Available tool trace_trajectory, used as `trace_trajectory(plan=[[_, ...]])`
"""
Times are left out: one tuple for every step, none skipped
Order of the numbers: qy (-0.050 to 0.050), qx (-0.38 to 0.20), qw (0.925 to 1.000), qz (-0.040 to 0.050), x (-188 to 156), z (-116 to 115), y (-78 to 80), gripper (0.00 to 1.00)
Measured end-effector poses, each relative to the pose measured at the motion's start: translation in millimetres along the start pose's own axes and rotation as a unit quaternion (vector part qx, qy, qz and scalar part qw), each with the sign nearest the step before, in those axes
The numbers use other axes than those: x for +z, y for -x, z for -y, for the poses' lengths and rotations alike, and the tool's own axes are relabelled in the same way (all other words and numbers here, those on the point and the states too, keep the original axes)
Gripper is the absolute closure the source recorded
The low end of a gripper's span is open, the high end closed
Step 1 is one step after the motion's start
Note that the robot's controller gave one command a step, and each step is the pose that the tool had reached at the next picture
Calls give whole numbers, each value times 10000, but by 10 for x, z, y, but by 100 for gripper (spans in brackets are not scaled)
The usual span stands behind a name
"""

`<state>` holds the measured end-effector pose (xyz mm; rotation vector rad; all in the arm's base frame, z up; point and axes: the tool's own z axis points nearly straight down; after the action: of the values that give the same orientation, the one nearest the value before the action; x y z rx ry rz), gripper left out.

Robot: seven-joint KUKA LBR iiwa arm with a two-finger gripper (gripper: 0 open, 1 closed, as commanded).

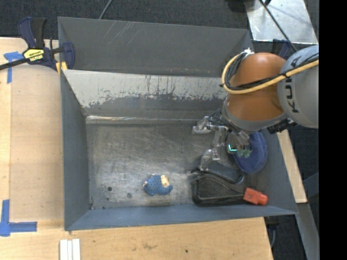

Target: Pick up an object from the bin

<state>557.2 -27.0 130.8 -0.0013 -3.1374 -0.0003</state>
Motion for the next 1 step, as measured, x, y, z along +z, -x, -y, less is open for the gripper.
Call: trace_trajectory(plan=[[3,153,9998,89,111,114,-176,0]])
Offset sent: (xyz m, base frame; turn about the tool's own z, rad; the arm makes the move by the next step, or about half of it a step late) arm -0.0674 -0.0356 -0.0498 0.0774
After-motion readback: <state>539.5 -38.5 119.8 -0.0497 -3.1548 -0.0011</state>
